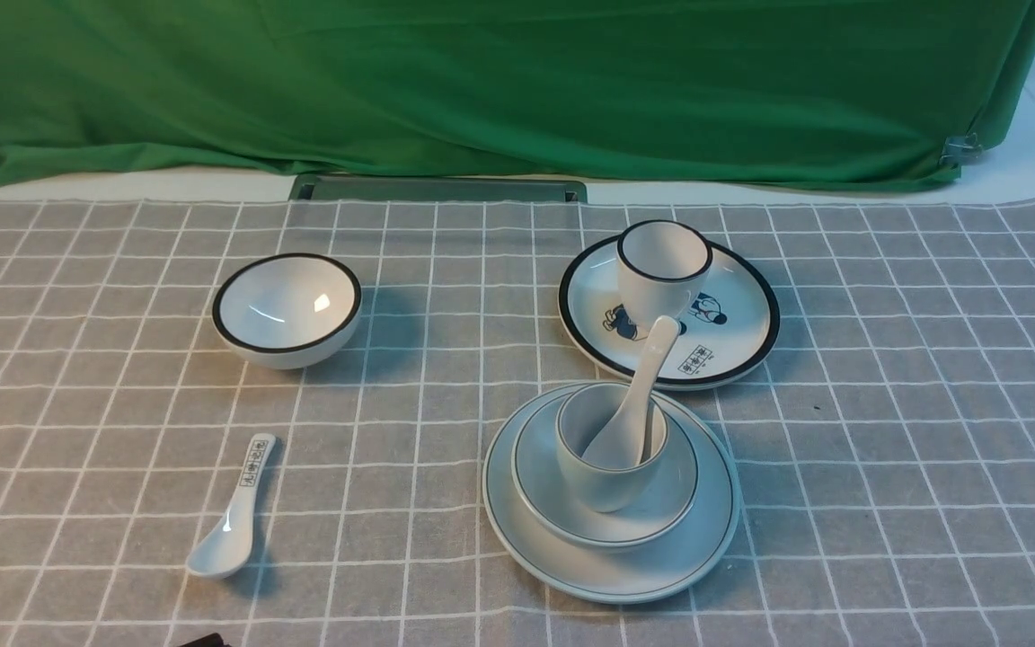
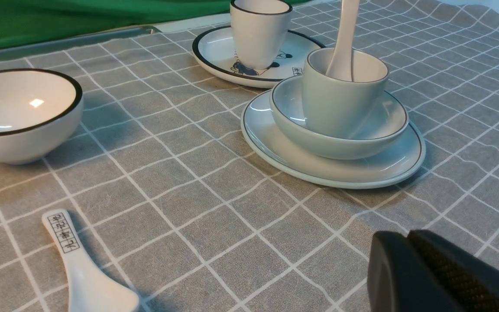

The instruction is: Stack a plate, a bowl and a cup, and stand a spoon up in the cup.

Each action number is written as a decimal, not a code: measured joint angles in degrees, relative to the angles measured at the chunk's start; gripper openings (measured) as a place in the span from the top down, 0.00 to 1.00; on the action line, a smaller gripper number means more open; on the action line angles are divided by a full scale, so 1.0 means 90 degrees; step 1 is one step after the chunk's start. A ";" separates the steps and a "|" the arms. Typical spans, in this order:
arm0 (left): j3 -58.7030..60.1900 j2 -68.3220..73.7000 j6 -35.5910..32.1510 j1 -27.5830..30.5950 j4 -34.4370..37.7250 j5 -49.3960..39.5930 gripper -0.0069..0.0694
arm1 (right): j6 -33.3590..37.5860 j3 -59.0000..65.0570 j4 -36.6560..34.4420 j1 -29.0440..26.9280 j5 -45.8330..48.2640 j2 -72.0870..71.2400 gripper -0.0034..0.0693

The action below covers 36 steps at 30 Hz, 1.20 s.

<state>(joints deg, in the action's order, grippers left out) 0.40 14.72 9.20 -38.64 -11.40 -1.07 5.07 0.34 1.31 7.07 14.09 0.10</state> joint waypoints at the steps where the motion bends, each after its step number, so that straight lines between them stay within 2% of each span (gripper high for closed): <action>1: 0.0000 0.0000 0.0000 0.0000 0.0000 0.0000 0.89 | 0.0000 0.0000 0.0000 0.0000 0.0000 0.0000 0.91; 18: 0.0000 -0.0080 -0.0008 0.0090 -0.0002 0.0156 0.89 | -0.0006 0.0000 0.0000 0.0000 0.0001 0.0000 0.84; 26: 0.0000 -0.0087 -0.0023 0.1280 0.0015 0.1403 0.89 | -0.0006 0.0000 0.0000 0.0000 0.0001 0.0000 0.83; 28: 0.0000 -0.0113 -0.0306 0.1753 0.0240 0.1754 0.89 | -0.0006 0.0000 0.0000 0.0000 0.0001 0.0000 0.83; 30: 0.0000 -0.0251 -0.0506 0.2268 0.0518 0.1802 0.89 | -0.0006 0.0000 0.0000 0.0000 0.0001 0.0000 0.82; 34: 0.0000 -0.0474 -0.0656 0.2776 0.0684 0.1783 0.89 | -0.0006 0.0000 0.0000 -0.0002 0.0001 0.0000 0.81; 36: 0.0000 -0.0860 -0.0843 0.3422 0.0943 0.1633 0.89 | -0.0006 0.0000 0.0000 -0.0002 0.0001 0.0000 0.81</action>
<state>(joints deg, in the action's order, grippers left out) 0.40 6.98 1.61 -7.84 -2.91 13.63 5.02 0.34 1.31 7.05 14.10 0.10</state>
